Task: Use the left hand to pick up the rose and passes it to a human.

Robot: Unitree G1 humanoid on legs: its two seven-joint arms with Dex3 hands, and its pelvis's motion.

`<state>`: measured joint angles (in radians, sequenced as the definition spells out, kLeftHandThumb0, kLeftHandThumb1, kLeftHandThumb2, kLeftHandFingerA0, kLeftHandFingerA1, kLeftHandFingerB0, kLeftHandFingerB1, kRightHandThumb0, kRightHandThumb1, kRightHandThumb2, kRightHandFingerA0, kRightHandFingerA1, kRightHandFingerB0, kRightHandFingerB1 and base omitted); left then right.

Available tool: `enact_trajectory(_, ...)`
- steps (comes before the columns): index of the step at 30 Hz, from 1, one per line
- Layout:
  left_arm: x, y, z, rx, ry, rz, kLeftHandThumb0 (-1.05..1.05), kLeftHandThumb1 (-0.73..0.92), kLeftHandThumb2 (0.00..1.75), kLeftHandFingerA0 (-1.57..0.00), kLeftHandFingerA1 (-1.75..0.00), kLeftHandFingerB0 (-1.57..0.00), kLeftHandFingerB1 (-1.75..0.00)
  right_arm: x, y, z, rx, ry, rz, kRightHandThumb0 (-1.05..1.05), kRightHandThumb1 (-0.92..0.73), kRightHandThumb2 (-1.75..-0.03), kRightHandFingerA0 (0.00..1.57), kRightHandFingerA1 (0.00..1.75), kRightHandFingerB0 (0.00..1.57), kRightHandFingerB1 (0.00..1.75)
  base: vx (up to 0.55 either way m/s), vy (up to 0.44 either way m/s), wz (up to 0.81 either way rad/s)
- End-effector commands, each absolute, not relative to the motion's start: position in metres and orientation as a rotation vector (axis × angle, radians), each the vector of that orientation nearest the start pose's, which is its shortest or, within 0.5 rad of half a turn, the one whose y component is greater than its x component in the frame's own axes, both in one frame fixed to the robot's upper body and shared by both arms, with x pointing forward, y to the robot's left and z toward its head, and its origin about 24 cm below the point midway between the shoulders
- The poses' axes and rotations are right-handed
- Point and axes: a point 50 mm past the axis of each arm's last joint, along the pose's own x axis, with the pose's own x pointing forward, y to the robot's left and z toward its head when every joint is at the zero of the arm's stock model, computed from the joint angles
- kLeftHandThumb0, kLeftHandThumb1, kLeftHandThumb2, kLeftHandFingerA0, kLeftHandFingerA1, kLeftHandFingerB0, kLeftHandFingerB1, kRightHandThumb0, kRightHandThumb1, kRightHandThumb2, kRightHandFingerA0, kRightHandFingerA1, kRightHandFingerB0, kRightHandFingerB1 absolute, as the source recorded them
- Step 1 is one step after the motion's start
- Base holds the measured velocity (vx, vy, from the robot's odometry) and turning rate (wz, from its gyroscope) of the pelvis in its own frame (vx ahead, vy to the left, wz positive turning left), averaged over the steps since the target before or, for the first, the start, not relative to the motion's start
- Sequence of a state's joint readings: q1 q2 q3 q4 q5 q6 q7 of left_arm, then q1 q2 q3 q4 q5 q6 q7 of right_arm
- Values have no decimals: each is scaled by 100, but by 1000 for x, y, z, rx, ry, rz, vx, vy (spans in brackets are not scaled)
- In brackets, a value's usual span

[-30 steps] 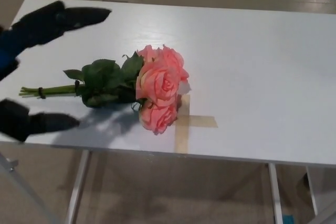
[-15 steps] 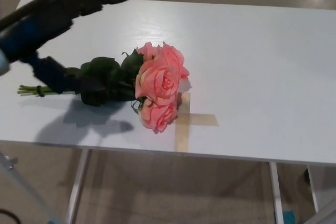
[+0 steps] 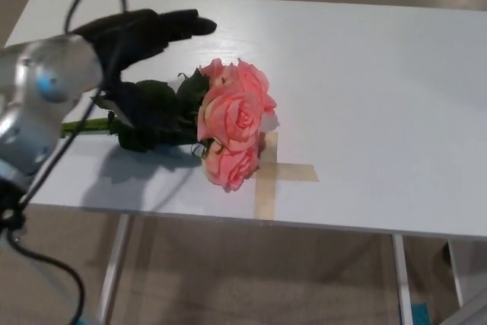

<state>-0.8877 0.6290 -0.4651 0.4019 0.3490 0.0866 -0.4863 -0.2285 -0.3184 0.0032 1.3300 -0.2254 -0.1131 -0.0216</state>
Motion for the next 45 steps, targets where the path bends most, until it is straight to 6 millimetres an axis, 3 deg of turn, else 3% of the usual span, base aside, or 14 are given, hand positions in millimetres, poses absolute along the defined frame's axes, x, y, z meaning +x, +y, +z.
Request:
enact_trajectory(1,392,151,178,1428,34,-394,-43,31,68,0,-12,0,-24,159,-268,-132,-495,1056,-27,-46,-50,-81,66,60,49,53,0,0,0)
enact_trajectory(4,393,151,178,1432,36,-391,-43,31,68,0,-12,0,-24,159,-268,-132,-496,1056,-27,-46,-50,-81,66,60,49,53,0,0,0)
enact_trajectory(5,394,149,172,1444,50,-391,-45,32,69,0,-13,0,-24,157,-267,-132,-497,1059,-20,-42,-62,-57,73,47,56,40,0,0,0)
enact_trajectory(9,396,148,169,1453,56,-386,-45,32,69,0,-13,0,-24,157,-267,-133,-498,1061,-17,-42,-62,-57,73,47,56,40,0,0,0)
enact_trajectory(10,398,150,165,1446,73,-375,-45,32,69,0,-13,0,-25,158,-267,-132,-494,1056,-19,-46,-50,-81,66,60,50,54,0,0,0)
enact_trajectory(11,398,150,163,1447,82,-370,-45,32,70,0,-13,0,-25,158,-267,-132,-494,1057,-19,-46,-51,-81,67,60,50,54,0,0,0)
enact_trajectory(16,402,151,161,1448,102,-349,-45,32,70,0,-14,0,-25,159,-267,-132,-495,1057,-16,-46,-51,-81,67,60,50,54,0,0,0)
enact_trajectory(17,402,152,161,1447,107,-346,-45,32,70,0,-14,0,-25,159,-267,-132,-498,1059,-14,-43,-61,-57,74,47,56,40,0,0,0)
enact_trajectory(32,402,143,138,1463,131,-351,-45,32,69,0,-14,0,-25,161,-267,-131,-495,1057,-5,-43,-61,-57,73,47,56,40,0,0,0)
enact_trajectory(36,399,141,117,1467,166,-377,-50,34,72,0,-16,0,-25,162,-268,-130,-499,1061,9,-42,-63,-58,72,47,56,40,0,0,0)
enact_trajectory(41,399,141,111,1462,183,-384,-50,34,73,0,-18,0,-27,162,-268,-130,-496,1062,13,-42,-63,-59,72,47,56,41,0,0,0)
enact_trajectory(42,398,140,103,1456,215,-404,-57,36,70,-8,-16,-8,-22,161,-268,-131,-497,1066,16,-42,-64,-59,71,47,57,41,0,0,0)
enact_trajectory(43,396,139,95,1455,257,-430,-59,36,69,-9,-26,-8,-25,161,-267,-131,-499,1067,21,-43,-64,-59,71,47,57,41,0,0,0)
enact_trajectory(45,396,139,94,1455,261,-432,-59,36,69,-9,-26,-8,-25,161,-267,-131,-499,1067,22,-43,-64,-59,71,47,57,41,0,0,0)
